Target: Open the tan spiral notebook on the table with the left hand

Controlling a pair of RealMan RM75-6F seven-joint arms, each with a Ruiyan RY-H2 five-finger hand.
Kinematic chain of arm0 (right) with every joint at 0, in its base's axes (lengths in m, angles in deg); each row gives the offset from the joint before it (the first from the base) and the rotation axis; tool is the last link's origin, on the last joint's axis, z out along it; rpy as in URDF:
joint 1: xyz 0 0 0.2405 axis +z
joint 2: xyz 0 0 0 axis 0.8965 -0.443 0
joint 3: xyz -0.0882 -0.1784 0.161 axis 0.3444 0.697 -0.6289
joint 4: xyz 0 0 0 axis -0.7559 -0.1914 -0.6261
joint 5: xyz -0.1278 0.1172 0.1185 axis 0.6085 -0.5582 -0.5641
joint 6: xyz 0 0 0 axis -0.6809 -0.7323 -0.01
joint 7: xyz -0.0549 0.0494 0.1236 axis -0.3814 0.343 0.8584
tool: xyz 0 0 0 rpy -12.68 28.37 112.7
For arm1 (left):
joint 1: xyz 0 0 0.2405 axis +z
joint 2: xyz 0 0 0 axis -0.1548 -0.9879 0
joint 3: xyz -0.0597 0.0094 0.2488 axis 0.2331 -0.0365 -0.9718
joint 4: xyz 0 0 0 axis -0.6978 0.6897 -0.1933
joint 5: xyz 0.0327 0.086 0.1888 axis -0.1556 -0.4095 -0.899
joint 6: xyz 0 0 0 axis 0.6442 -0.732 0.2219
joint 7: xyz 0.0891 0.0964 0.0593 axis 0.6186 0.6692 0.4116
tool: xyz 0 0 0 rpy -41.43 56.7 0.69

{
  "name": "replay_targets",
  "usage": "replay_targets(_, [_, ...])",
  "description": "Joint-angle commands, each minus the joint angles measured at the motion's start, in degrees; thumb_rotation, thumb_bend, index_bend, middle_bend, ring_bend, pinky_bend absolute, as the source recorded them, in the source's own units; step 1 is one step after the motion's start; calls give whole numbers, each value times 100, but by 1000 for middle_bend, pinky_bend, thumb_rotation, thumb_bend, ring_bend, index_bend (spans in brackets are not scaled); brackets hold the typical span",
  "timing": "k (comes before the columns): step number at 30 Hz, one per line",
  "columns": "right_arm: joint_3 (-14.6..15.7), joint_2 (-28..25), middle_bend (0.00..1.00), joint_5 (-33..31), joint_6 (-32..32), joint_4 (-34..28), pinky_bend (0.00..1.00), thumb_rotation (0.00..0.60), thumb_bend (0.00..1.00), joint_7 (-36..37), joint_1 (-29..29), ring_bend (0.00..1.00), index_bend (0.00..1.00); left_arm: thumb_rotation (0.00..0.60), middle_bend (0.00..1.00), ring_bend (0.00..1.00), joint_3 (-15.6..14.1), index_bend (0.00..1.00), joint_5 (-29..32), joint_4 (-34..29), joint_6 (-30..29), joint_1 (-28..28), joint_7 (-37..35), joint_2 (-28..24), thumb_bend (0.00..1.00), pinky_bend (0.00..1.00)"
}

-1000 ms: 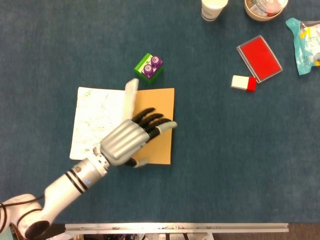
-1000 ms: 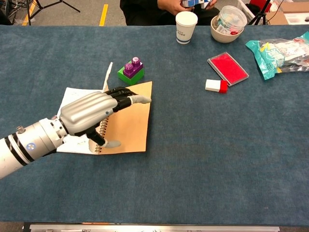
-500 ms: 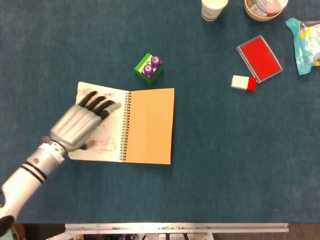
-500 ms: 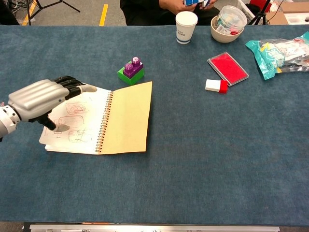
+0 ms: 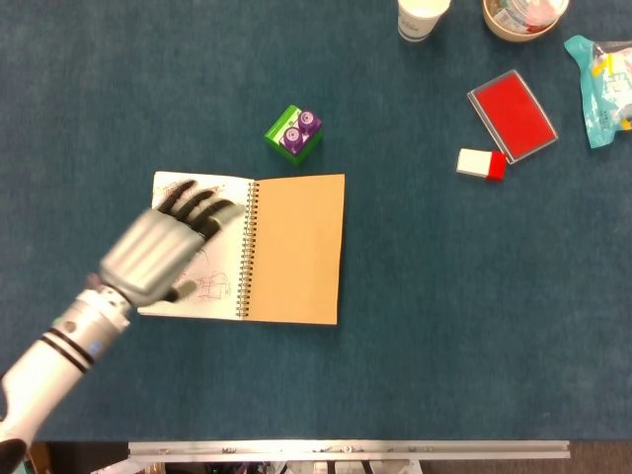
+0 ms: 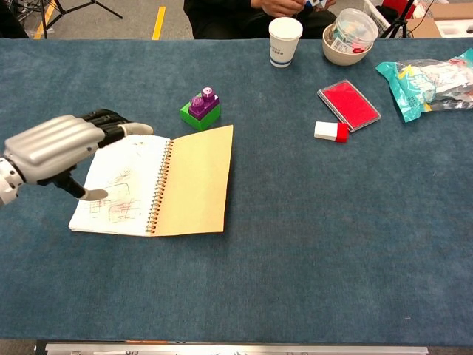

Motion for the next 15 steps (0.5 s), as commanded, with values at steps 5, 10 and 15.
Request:
replay_targets(5, [11,1,401,1,17,-24,419,600,615,-31,-15,320,503,600,149,86,203,77,120,290,752,-457,161,769,165,66])
replay_targets(10, [13,-21,401,-33,62,-33,419,600,615,-31,-63,320,503,600,167,86,404,77,518,394,1069,-661,381,1067,165,66])
replay_targets(15, [21,-25,401,-54,69,-13,419,600,615,0,-93,320,503,600,192,86,512,77,907,583,1271,-770,380,1331,165,66])
